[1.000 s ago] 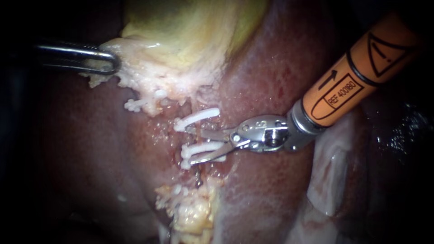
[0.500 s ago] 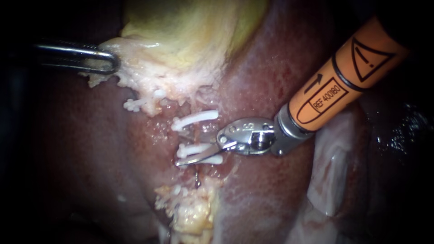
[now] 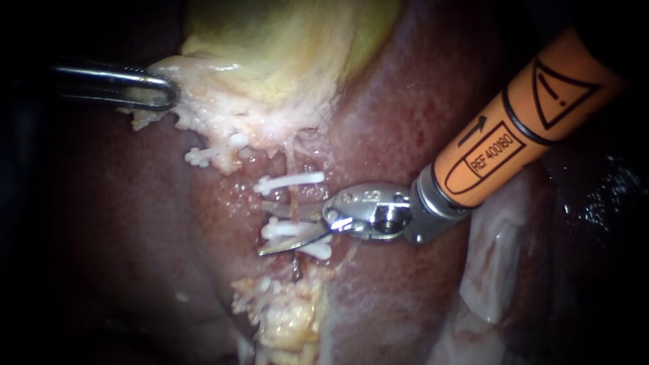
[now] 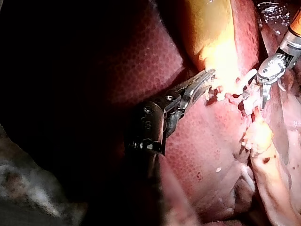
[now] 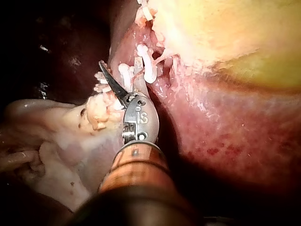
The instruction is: Go to the cutting position right tube
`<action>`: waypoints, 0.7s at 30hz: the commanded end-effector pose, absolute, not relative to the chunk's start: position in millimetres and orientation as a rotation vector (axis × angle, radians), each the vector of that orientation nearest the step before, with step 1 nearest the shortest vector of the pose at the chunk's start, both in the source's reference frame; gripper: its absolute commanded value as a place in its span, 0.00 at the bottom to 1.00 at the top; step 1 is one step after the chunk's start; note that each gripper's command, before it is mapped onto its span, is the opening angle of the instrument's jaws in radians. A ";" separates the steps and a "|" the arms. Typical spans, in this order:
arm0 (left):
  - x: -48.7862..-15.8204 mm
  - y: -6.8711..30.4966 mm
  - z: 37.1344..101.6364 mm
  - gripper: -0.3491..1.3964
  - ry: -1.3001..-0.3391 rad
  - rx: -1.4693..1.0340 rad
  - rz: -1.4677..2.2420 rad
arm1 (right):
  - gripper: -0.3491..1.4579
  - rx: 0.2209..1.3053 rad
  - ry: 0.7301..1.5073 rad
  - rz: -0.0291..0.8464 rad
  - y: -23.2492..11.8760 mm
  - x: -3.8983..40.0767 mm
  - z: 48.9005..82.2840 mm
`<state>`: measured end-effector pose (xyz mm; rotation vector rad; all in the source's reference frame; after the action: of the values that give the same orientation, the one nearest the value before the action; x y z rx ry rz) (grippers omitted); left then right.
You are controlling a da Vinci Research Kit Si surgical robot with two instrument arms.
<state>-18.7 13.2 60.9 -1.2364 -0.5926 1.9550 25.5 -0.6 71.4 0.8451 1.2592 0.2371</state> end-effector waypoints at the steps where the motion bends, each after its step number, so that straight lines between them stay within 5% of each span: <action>1: -18.7 13.2 60.8 0.00 -0.592 -1.236 1.955 | 0.96 0.850 1.261 0.240 -0.6 25.5 71.1; 21: -18.7 13.2 60.9 0.00 -0.592 -1.236 1.955 | 0.94 0.884 1.273 0.239 -0.9 25.6 69.5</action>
<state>-18.7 13.2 60.8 -1.2362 -0.5917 1.9547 25.6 -0.9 69.6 0.8829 1.2750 0.2370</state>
